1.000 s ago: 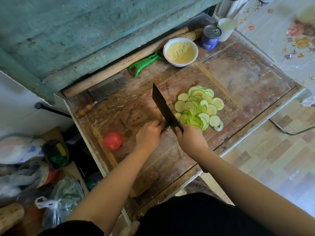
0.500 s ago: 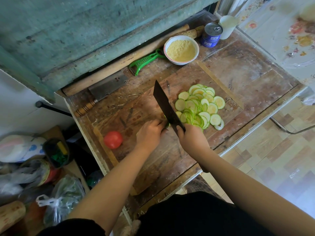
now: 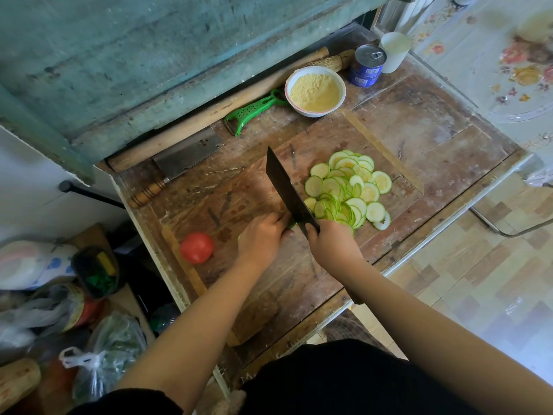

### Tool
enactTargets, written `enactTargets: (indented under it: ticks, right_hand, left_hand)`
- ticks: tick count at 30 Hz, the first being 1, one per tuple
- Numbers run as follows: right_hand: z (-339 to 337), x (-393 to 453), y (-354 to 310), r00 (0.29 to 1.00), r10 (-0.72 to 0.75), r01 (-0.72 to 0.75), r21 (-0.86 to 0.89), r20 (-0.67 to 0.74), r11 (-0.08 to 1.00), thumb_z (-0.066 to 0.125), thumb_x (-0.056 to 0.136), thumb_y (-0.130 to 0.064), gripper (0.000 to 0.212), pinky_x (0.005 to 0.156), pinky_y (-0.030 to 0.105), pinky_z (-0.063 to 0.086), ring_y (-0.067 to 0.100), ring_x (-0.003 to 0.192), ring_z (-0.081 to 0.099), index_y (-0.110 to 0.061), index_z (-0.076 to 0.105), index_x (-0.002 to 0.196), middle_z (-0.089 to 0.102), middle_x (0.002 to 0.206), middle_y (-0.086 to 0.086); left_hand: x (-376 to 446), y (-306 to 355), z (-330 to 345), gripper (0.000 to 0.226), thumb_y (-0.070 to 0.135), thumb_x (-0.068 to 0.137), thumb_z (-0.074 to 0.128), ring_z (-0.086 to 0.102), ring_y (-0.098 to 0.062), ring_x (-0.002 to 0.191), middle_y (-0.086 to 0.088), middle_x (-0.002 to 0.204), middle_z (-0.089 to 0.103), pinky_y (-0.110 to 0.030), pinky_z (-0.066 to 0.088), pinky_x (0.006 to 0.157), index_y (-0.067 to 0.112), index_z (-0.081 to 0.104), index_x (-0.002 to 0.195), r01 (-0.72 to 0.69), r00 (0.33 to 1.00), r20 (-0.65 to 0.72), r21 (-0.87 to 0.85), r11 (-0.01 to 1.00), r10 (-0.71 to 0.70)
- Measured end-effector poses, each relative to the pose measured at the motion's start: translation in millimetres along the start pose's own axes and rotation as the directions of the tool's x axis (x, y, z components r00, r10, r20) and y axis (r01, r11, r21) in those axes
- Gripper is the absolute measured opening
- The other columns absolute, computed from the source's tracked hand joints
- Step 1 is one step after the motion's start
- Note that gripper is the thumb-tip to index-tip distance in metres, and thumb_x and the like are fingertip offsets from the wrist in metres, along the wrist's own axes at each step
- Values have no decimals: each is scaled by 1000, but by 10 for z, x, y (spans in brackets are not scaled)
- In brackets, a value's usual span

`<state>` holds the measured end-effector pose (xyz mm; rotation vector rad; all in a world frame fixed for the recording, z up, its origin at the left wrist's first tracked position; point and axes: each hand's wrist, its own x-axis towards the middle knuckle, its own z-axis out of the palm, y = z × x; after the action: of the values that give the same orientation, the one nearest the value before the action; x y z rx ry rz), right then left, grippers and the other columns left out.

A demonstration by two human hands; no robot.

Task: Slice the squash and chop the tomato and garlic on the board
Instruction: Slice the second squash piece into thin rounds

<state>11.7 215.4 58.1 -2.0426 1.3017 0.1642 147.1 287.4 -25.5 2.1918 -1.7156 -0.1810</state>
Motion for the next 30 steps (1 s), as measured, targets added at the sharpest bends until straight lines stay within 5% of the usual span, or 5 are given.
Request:
enactTargets:
  ticks: [7, 13, 21, 30]
  right_hand:
    - [58, 116, -31, 997, 57, -59, 49, 52, 997, 38, 100, -31, 29, 48, 29, 30, 23, 66, 50, -11, 55, 88, 51, 69, 1]
    - [-6, -34, 15, 1000, -8, 8, 45, 0, 999, 38, 101, -30, 29, 45, 27, 27, 16, 55, 44, -15, 47, 77, 45, 59, -4]
    - [-58, -112, -9, 1000, -24, 25, 49, -17, 999, 39, 100, -29, 27, 44, 25, 25, 10, 51, 41, -16, 47, 78, 45, 58, -5]
    - [-28, -94, -3, 1000, -6, 7, 26, -17, 1000, 38, 100, -31, 30, 45, 25, 24, 20, 58, 45, -12, 49, 80, 45, 60, -3]
  left_hand:
    - [19, 6, -31, 36, 18, 69, 81, 67, -27, 76, -6, 89, 71, -30, 54, 61, 8, 73, 102, -4, 1000, -20, -43, 999, 4]
    - [3, 20, -79, 30, 26, 78, 55, 68, -23, 73, -3, 86, 72, -26, 53, 60, 13, 75, 96, -65, 993, -97, -42, 997, 61]
    - [0, 23, -74, 28, 13, 65, 81, 68, -24, 72, -4, 86, 73, -26, 53, 58, 10, 74, 92, -31, 997, -71, -48, 998, 28]
    - [-10, 28, -80, 31, 15, 65, 82, 67, -24, 68, -2, 81, 72, -25, 52, 55, 12, 75, 96, -38, 993, -110, -34, 999, 34]
